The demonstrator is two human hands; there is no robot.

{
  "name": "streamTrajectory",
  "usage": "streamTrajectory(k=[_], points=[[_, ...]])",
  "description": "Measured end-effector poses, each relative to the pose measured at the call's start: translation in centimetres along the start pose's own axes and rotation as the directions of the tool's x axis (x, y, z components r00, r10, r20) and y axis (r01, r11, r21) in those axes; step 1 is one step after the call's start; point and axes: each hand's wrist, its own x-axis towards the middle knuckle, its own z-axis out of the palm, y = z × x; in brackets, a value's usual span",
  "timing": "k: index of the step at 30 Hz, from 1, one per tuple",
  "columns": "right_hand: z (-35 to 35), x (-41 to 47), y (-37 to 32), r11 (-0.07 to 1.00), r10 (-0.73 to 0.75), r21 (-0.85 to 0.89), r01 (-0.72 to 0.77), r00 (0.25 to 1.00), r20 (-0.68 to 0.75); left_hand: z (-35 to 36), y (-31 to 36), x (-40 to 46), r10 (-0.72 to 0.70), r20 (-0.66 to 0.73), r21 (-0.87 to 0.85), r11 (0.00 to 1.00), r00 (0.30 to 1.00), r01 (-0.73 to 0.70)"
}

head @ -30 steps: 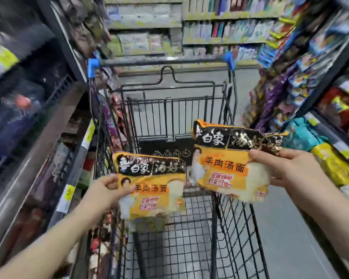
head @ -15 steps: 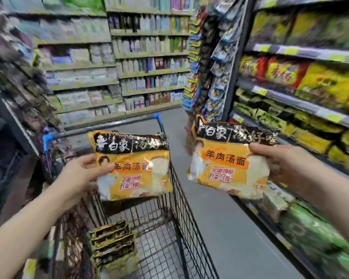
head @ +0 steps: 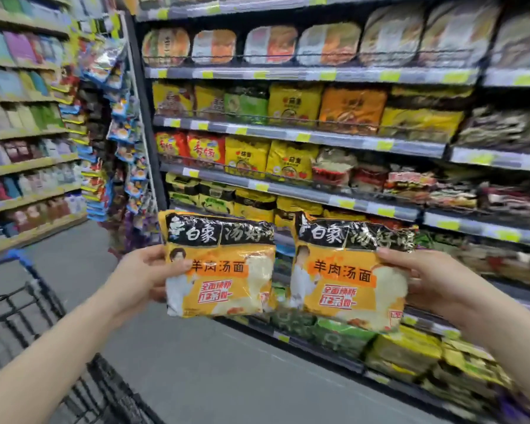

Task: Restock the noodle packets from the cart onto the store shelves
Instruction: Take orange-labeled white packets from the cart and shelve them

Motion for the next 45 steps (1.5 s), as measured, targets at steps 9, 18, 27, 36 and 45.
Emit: streamTrajectory(k=[9, 18, 27, 36, 45], points=[[-21.5, -8.8, 2.5, 0.997, -0.01, 0.069, 0.039, 0.923, -0.385, 24.8, 2.4, 3.9, 0.008, 0.358, -0.018, 1.0, 0.934, -0.002], [-39.2, -16.9, 5.5, 0.991, 0.008, 0.107, 0.076, 0.781, -0.624, 47.2, 3.3, 2.0, 0.04, 0.558, -0.002, 0.999, 0.829, -0.047], [-50.5, -18.7, 8.0, 0.981, 0.084, 0.18, 0.072, 0.677, -0.731, 61.4, 4.5, 1.5, 0.022, 0.695, 0.021, 0.998, 0.719, -0.051], [-61.3, -14.4, 7.4, 0.975, 0.089, 0.198, 0.1, 0.642, -0.762, 74.6, 5.4, 5.4, 0.063, 0.734, -0.056, 0.998, 0.676, -0.032], [-72.1, -6.5, 4.6, 0.985, 0.045, 0.144, 0.092, 0.675, -0.737, 85.8, 7.1, 12.0, 0.086, 0.752, -0.083, 0.996, 0.654, -0.036]])
